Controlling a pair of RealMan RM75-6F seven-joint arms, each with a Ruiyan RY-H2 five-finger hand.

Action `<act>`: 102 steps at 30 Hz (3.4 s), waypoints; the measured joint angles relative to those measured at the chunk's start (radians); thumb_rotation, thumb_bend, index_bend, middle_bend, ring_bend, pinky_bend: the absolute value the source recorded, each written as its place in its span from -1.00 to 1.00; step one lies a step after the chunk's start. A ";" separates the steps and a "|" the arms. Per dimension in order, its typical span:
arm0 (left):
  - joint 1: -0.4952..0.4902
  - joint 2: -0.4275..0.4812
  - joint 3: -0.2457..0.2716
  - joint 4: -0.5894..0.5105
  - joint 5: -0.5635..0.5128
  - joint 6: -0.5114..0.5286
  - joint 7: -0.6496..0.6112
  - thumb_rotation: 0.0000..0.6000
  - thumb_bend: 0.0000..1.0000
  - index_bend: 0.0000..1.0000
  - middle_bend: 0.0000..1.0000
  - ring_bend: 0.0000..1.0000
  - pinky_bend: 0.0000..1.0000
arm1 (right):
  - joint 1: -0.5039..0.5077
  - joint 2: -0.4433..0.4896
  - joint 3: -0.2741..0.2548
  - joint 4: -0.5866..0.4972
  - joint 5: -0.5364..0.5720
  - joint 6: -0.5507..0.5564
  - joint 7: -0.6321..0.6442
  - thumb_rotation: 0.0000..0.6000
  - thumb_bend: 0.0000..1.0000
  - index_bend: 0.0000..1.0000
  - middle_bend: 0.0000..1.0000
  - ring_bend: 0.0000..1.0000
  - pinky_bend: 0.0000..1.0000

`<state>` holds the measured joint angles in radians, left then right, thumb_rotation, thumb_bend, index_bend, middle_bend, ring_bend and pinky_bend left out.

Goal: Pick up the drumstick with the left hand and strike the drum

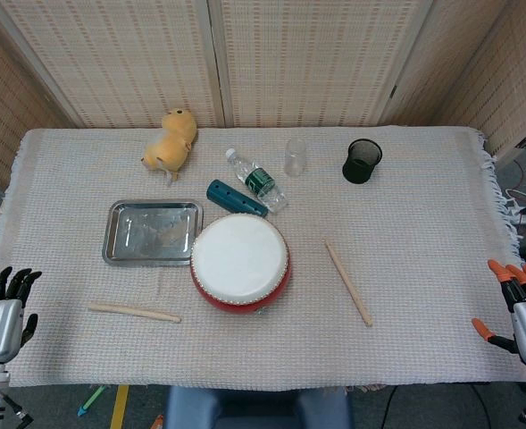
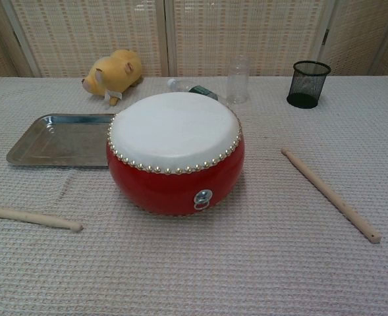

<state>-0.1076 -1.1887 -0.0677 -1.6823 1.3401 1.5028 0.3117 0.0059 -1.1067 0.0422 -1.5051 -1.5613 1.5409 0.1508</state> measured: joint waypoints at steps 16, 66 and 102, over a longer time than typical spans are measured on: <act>-0.003 0.030 0.030 0.029 0.069 -0.065 -0.180 1.00 -0.05 -0.34 -0.63 -0.82 -0.89 | -0.022 0.020 -0.012 -0.018 -0.053 0.077 0.001 1.00 -0.59 -0.97 -0.72 -1.00 -0.86; -0.279 -0.355 0.000 0.118 -0.195 -0.442 0.052 1.00 -0.29 -0.04 -0.59 -0.80 -0.88 | -0.030 0.015 -0.017 0.023 -0.029 0.068 0.048 1.00 -0.59 -0.97 -0.72 -1.00 -0.86; -0.218 -0.151 -0.056 -0.028 -0.096 -0.526 -0.864 1.00 -0.18 0.12 -0.40 -0.71 -0.77 | -0.025 0.024 -0.018 -0.001 -0.026 0.052 0.027 1.00 -0.59 -0.97 -0.72 -1.00 -0.86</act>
<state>-0.3254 -1.3398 -0.1233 -1.7103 1.2443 0.9773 -0.5519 -0.0188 -1.0829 0.0246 -1.5062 -1.5868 1.5930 0.1775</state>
